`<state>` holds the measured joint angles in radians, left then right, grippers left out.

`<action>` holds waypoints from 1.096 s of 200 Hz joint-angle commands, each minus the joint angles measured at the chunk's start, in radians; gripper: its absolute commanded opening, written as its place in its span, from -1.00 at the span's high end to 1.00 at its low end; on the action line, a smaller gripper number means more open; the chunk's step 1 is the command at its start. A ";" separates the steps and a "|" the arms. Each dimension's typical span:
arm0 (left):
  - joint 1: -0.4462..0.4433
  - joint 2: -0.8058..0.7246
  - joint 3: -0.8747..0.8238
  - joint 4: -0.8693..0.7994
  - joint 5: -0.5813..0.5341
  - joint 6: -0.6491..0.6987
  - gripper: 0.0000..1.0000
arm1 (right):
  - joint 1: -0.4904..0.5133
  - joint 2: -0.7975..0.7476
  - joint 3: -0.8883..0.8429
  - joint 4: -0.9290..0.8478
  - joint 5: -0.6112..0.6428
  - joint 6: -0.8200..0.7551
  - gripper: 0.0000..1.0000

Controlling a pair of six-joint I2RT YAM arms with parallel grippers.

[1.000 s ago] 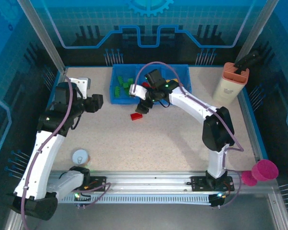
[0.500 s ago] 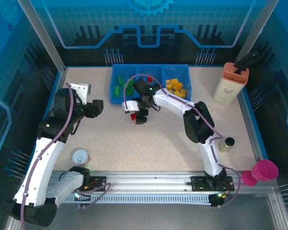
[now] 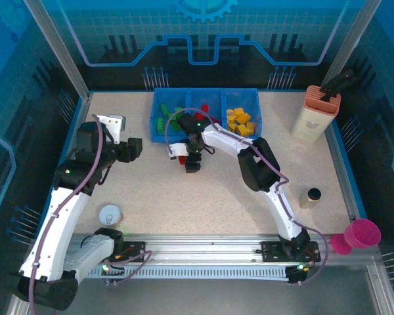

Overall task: Sort the legos into containers by color
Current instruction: Pick up the lego from the center of the table, then place the lego in the container.

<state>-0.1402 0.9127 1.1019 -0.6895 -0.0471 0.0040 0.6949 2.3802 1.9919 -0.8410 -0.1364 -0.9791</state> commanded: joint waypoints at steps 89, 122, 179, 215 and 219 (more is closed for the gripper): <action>0.010 0.006 -0.013 0.034 0.001 0.014 -0.49 | -0.044 -0.106 -0.091 0.040 0.023 0.102 0.37; 0.010 0.013 -0.017 0.043 0.005 0.013 -0.49 | -0.128 -0.262 -0.191 0.192 0.018 0.190 0.45; 0.011 0.024 -0.013 0.042 0.000 0.015 -0.49 | -0.240 -0.246 -0.166 0.410 0.218 0.279 0.42; 0.011 0.047 -0.001 0.029 -0.001 0.016 -0.49 | -0.251 -0.148 -0.079 0.562 0.342 0.290 0.43; 0.011 0.049 -0.001 0.028 -0.002 0.017 -0.49 | -0.252 -0.136 -0.064 0.571 0.353 0.292 0.43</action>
<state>-0.1402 0.9493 1.0946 -0.6674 -0.0471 0.0036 0.4427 2.1658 1.8465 -0.4038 0.1131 -0.7204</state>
